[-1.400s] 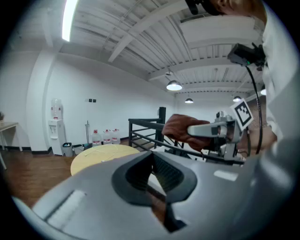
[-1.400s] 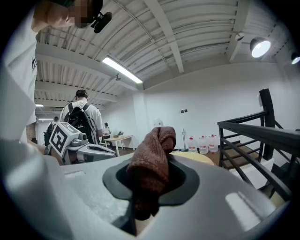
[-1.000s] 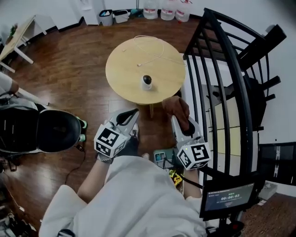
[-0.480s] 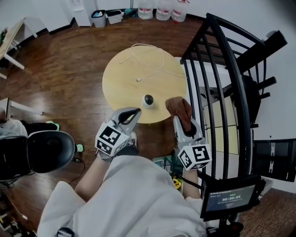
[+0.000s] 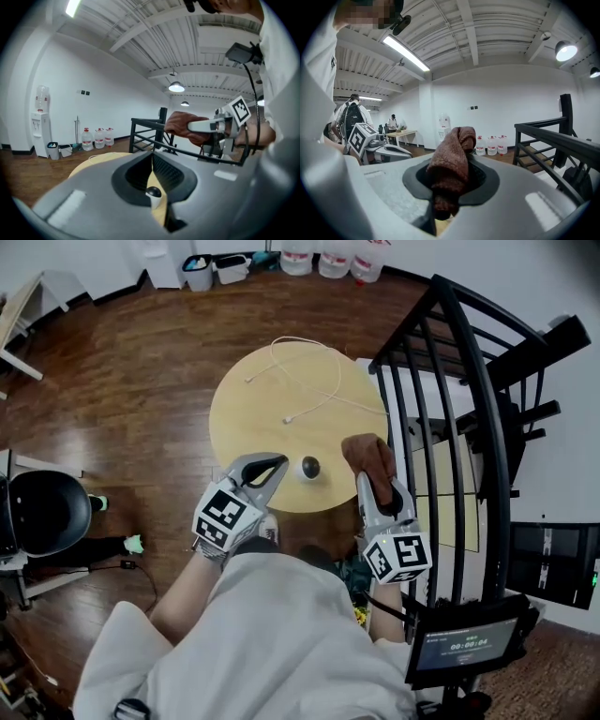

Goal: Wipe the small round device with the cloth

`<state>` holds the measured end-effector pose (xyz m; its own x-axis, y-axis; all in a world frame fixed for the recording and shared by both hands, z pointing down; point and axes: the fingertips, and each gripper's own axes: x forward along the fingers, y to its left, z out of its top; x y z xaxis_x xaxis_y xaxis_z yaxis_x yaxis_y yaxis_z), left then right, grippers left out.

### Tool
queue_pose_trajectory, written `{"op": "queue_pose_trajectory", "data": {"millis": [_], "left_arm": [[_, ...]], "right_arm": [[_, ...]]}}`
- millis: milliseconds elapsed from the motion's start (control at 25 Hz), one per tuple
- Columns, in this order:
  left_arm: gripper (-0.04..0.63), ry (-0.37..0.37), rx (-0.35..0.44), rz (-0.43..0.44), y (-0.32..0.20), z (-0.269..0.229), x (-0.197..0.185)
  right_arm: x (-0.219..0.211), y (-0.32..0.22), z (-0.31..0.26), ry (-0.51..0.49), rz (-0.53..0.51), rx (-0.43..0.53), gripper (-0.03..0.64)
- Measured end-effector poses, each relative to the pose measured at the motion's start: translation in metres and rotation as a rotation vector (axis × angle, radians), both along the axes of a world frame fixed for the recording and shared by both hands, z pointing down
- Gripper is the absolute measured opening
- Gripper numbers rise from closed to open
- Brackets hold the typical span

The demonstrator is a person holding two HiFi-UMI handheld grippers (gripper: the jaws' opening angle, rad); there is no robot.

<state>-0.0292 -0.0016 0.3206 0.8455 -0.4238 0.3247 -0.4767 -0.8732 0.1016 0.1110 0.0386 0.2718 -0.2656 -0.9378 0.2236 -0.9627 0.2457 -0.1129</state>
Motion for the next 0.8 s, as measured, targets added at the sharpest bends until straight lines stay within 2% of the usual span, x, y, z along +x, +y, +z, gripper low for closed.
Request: {"op": "queue_pose_trajectory", "data": {"millis": [240, 320, 520, 640, 800], "left_arm": [[0.054, -0.016, -0.042, 0.034, -0.009, 0.015, 0.002], [0.096, -0.038, -0.077, 0.063, -0.004, 0.027, 0.004], [0.214, -0.180, -0.173, 0.174, 0.020, 0.070, 0.008], [0.233, -0.237, -0.197, 0.191, 0.026, 0.093, 0.011], [0.263, -0.284, -0.267, 0.234, 0.035, 0.131, 0.015]], "right_arm": [[0.004, -0.008, 0.013, -0.010, 0.010, -0.034, 0.084], [0.005, -0.005, 0.019, -0.008, 0.001, -0.045, 0.084], [0.000, 0.001, 0.025, 0.058, -0.092, -0.068, 0.084], [-0.003, 0.000, 0.040, 0.090, -0.150, -0.111, 0.084], [-0.011, -0.008, 0.070, 0.043, -0.195, -0.205, 0.084]]}}
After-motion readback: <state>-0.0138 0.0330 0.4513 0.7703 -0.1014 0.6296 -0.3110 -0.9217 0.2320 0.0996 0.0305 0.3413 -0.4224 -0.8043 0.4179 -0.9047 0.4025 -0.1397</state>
